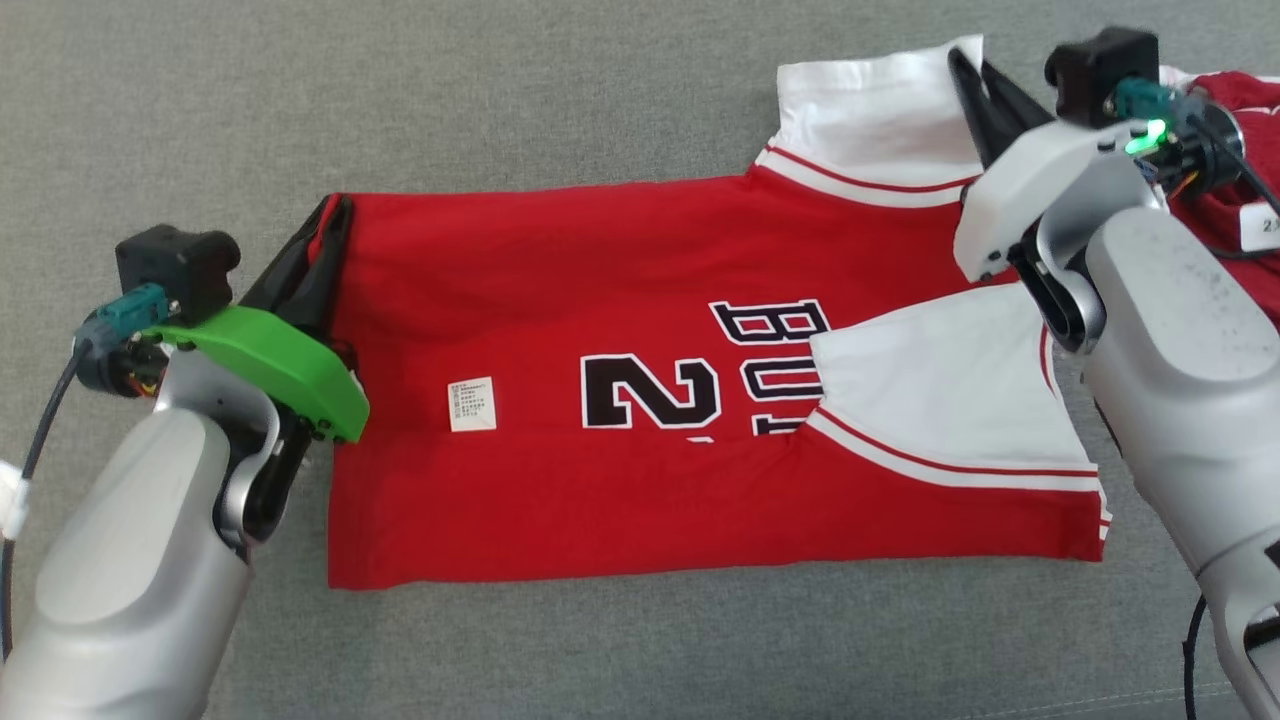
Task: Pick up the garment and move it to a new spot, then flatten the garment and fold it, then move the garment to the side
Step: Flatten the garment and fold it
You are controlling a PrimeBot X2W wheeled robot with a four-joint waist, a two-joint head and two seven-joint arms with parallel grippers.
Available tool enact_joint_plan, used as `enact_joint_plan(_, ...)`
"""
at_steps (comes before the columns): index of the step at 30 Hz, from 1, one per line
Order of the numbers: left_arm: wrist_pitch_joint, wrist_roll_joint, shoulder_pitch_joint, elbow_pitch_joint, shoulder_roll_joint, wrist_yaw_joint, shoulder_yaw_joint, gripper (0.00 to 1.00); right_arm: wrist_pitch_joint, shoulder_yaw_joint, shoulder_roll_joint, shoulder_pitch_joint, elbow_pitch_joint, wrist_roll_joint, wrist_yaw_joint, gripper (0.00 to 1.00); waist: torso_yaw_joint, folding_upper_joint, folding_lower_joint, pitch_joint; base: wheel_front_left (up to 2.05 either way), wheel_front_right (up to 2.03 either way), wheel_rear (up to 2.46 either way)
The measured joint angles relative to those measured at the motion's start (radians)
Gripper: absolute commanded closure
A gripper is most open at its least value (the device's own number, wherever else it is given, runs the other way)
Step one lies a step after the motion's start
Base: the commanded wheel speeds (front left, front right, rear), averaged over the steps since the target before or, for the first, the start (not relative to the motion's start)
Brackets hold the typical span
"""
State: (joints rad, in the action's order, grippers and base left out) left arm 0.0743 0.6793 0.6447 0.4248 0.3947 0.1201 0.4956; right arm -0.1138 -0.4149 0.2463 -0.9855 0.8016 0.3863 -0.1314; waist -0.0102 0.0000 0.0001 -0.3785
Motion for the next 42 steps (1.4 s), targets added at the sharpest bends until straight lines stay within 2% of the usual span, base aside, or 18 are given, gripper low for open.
enact_joint_plan(5,0.039,0.024,-0.111,-0.071,0.018,-0.002,-0.005,1.00,-0.006,-0.017,0.060,0.168,-0.177,0.070,0.000,1.00,0.024,0.0000,0.0000,0.052,0.00,0.00,0.00)
enact_joint_plan(10,0.089,0.062,-0.241,-0.145,0.028,-0.034,-0.033,1.00,0.010,0.054,0.087,0.364,-0.363,0.081,0.000,1.00,0.045,0.0000,-0.0001,0.099,0.00,0.00,0.00)
enact_joint_plan(14,0.106,0.095,-0.340,-0.187,0.028,-0.054,-0.046,1.00,0.043,0.132,0.069,0.519,-0.486,0.045,0.000,1.00,0.060,0.0000,-0.0001,0.128,0.00,0.00,0.00)
enact_joint_plan(15,0.119,0.115,-0.394,-0.194,0.028,-0.069,-0.058,1.00,0.073,0.177,0.036,0.613,-0.565,0.007,0.000,1.00,0.067,0.0000,-0.0001,0.145,0.00,0.00,0.00)
enact_joint_plan(21,0.135,0.126,-0.440,-0.167,0.016,-0.081,-0.063,1.00,0.118,0.229,-0.027,0.741,-0.657,-0.046,0.000,1.00,0.078,0.0000,-0.0001,0.160,0.00,0.00,0.00)
enact_joint_plan(23,0.141,0.128,-0.448,-0.146,0.011,-0.081,-0.063,1.00,0.118,0.247,-0.042,0.768,-0.667,-0.076,0.000,0.77,0.080,0.0000,-0.0001,0.163,0.00,0.00,0.00)
enact_joint_plan(24,0.144,0.129,-0.451,-0.137,0.008,-0.081,-0.064,0.93,0.118,0.254,-0.050,0.778,-0.669,-0.079,0.000,0.69,0.080,0.0000,-0.0001,0.164,0.00,0.00,0.00)
enact_joint_plan(26,0.155,0.131,-0.461,-0.123,-0.001,-0.085,-0.069,0.51,0.118,0.269,-0.073,0.810,-0.677,-0.082,0.000,0.56,0.082,0.0000,-0.0001,0.168,0.00,0.00,0.00)
enact_joint_plan(27,0.160,0.131,-0.468,-0.118,-0.002,-0.085,-0.074,0.05,0.114,0.279,-0.080,0.826,-0.682,-0.090,0.000,0.15,0.082,0.0000,-0.0001,0.170,0.00,0.00,0.00)
enact_joint_plan(28,0.165,0.132,-0.476,-0.115,-0.006,-0.085,-0.079,0.00,0.112,0.291,-0.084,0.837,-0.686,-0.095,0.000,0.00,0.083,0.0000,-0.0001,0.172,0.00,0.00,0.00)
enact_joint_plan(32,0.180,0.142,-0.518,-0.118,-0.032,-0.082,-0.112,0.00,0.105,0.344,-0.109,0.888,-0.704,-0.107,0.000,0.00,0.086,0.0000,-0.0001,0.184,0.00,0.00,0.00)
enact_joint_plan(36,0.186,0.130,-0.565,-0.163,-0.068,-0.098,-0.178,0.00,0.105,0.401,-0.125,0.928,-0.724,-0.116,0.000,0.00,0.086,0.0000,-0.0001,0.201,0.00,0.00,0.00)
enact_joint_plan(42,0.188,0.039,-0.619,-0.253,-0.141,-0.104,-0.287,0.00,0.125,0.451,-0.134,0.939,-0.729,-0.135,0.000,0.00,0.073,0.0000,-0.0001,0.214,0.00,0.00,0.00)
